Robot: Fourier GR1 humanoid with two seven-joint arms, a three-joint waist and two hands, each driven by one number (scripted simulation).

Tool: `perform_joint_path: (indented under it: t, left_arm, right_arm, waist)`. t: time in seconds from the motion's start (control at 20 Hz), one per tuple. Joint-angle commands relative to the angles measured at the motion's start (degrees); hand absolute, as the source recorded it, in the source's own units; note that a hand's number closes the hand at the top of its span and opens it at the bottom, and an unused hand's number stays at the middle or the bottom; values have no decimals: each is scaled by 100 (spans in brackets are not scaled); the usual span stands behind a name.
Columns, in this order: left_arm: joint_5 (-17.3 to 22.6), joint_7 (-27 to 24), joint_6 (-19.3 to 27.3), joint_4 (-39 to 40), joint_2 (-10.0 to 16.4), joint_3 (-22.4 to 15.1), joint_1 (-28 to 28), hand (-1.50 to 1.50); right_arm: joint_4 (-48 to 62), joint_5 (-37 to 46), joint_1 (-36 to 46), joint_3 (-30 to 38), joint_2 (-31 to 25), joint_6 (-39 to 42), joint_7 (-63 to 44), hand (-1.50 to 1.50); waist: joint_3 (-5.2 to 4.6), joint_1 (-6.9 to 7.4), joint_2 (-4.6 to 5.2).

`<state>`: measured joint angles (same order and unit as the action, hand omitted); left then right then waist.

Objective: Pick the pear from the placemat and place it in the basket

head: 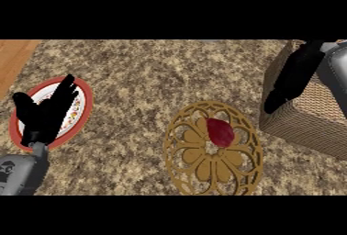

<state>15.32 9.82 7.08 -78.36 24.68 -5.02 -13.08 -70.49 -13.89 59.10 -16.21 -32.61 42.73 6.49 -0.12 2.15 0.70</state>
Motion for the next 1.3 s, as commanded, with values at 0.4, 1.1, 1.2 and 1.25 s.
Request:
perform_joint_path:
  t: [0.4, 1.1, 1.2, 1.25]
  left_arm:
    - [-124, 157, 57, -59, -216, -87, -252, 0]
    - [-42, -75, -217, 42, -104, 108, -44, 0]
    - [-44, -35, -209, 340, -128, 180, -301, 0]
    - [-74, -73, -235, 291, -20, 226, -270, 0]
  right_arm:
    - [1965, 1352, 989, -661, -401, 1750, 1387, -150]
    - [2239, 988, -99, -795, -631, 1391, 2691, -150]
    - [2273, 1092, -142, -922, -530, 1265, 2837, -150]
    - [2351, 1145, -135, -1004, -448, 1189, 2859, -150]
  waist:
    - [21, 160, 73]
    - [34, 101, 68]
    - [27, 21, 77]
    - [28, 92, 83]
